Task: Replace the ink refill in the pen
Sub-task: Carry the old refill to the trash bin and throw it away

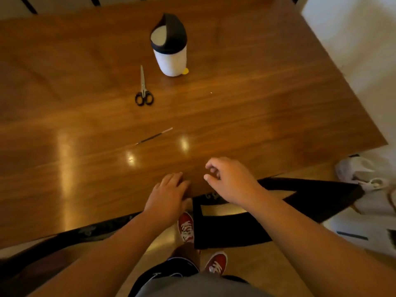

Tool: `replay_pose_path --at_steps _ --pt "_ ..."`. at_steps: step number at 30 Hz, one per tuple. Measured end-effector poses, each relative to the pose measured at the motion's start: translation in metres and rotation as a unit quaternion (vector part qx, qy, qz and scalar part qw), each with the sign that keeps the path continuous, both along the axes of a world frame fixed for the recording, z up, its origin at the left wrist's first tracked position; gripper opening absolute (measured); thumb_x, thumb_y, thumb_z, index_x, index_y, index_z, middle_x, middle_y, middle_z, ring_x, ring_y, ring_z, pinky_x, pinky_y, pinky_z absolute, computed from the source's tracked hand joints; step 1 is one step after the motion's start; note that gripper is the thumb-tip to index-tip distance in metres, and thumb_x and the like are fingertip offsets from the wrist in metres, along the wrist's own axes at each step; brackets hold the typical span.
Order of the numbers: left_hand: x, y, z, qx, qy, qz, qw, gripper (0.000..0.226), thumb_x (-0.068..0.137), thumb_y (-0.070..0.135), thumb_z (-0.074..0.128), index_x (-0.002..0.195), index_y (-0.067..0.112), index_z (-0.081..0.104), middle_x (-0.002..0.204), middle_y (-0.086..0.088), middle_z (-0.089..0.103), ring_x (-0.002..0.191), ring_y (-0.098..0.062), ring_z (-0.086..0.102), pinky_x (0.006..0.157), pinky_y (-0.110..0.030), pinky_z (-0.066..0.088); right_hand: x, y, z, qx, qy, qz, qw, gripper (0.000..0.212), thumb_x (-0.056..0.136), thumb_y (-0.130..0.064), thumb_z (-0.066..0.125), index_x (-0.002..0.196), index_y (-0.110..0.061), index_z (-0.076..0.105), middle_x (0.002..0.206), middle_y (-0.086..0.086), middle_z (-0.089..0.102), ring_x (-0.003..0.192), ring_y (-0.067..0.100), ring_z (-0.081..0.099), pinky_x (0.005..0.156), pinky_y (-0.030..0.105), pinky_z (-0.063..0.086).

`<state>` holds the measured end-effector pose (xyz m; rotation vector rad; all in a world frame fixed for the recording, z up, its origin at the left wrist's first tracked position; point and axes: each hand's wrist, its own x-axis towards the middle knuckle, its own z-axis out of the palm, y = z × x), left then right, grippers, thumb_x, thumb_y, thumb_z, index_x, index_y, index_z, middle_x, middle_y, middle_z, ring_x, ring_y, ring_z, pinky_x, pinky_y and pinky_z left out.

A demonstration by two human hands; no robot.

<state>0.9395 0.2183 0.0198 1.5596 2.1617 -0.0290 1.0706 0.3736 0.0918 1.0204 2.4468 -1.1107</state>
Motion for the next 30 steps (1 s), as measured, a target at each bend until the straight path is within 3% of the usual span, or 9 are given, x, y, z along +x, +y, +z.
replay_pose_path --at_steps 3,7,12,16,21,27,30 --pt "-0.022 0.008 -0.024 -0.026 0.015 -0.054 0.998 0.067 0.091 0.053 0.045 0.149 0.034 0.016 0.163 -0.005 0.009 0.15 -0.029 0.007 0.119 -0.048 0.015 -0.054 0.01 -0.023 0.121 0.009 0.06 0.991 0.028 0.093 -0.034 0.055 0.12 -0.028 0.056 0.115 -0.004 0.06 0.101 0.017 0.057 0.079 0.038 0.055" --pt "-0.034 0.015 -0.035 0.0 0.0 -0.082 0.997 0.071 0.091 0.058 0.04 0.149 0.034 0.006 0.163 -0.007 0.01 0.15 -0.03 0.004 0.118 -0.047 0.0 -0.117 0.013 -0.051 0.176 0.048 0.117 0.976 0.032 0.093 -0.031 0.055 0.125 -0.024 0.056 0.125 0.002 0.058 0.116 0.024 0.052 0.088 0.04 0.051" --pt "-0.037 0.015 -0.041 0.005 -0.016 -0.075 0.997 0.07 0.093 0.059 0.035 0.149 0.034 0.003 0.163 -0.006 0.01 0.15 -0.03 0.003 0.115 -0.047 -0.009 -0.175 0.01 -0.076 0.222 0.071 0.177 0.956 0.036 0.092 -0.023 0.055 0.128 -0.021 0.053 0.132 0.005 0.049 0.123 0.027 0.043 0.097 0.043 0.041" --pt "-0.038 0.014 -0.046 0.005 -0.021 -0.077 0.997 0.069 0.093 0.058 0.036 0.149 0.033 0.003 0.163 -0.007 0.008 0.15 -0.03 0.001 0.115 -0.048 -0.01 -0.199 0.006 -0.088 0.261 0.06 0.198 0.943 0.034 0.091 -0.016 0.055 0.125 -0.018 0.052 0.13 0.009 0.049 0.119 0.031 0.044 0.095 0.045 0.038" --pt "-0.038 0.013 -0.047 0.004 -0.02 -0.071 0.997 0.068 0.093 0.058 0.034 0.149 0.033 0.004 0.163 -0.006 0.009 0.15 -0.03 0.001 0.115 -0.049 -0.01 -0.199 0.006 -0.092 0.267 0.073 0.195 0.941 0.024 0.091 -0.009 0.049 0.113 -0.015 0.057 0.111 0.009 0.055 0.105 0.03 0.05 0.087 0.042 0.04" --pt "-0.032 0.014 -0.044 0.007 -0.014 -0.05 0.999 0.067 0.092 0.058 0.032 0.149 0.035 0.005 0.163 -0.004 0.004 0.15 -0.027 -0.006 0.116 -0.05 -0.01 -0.184 0.018 -0.093 0.269 0.033 0.174 0.947 0.022 0.092 -0.011 0.049 0.114 -0.011 0.056 0.113 0.01 0.059 0.105 0.028 0.054 0.085 0.039 0.045" --pt "-0.028 0.015 -0.042 0.01 -0.01 -0.028 1.0 0.065 0.093 0.058 0.034 0.149 0.036 0.01 0.163 -0.003 0.002 0.15 -0.025 -0.008 0.117 -0.048 -0.01 -0.166 0.029 -0.09 0.166 0.034 0.085 0.982 0.013 0.097 -0.018 0.049 0.108 -0.015 0.053 0.102 0.005 0.061 0.09 0.023 0.06 0.064 0.029 0.045"
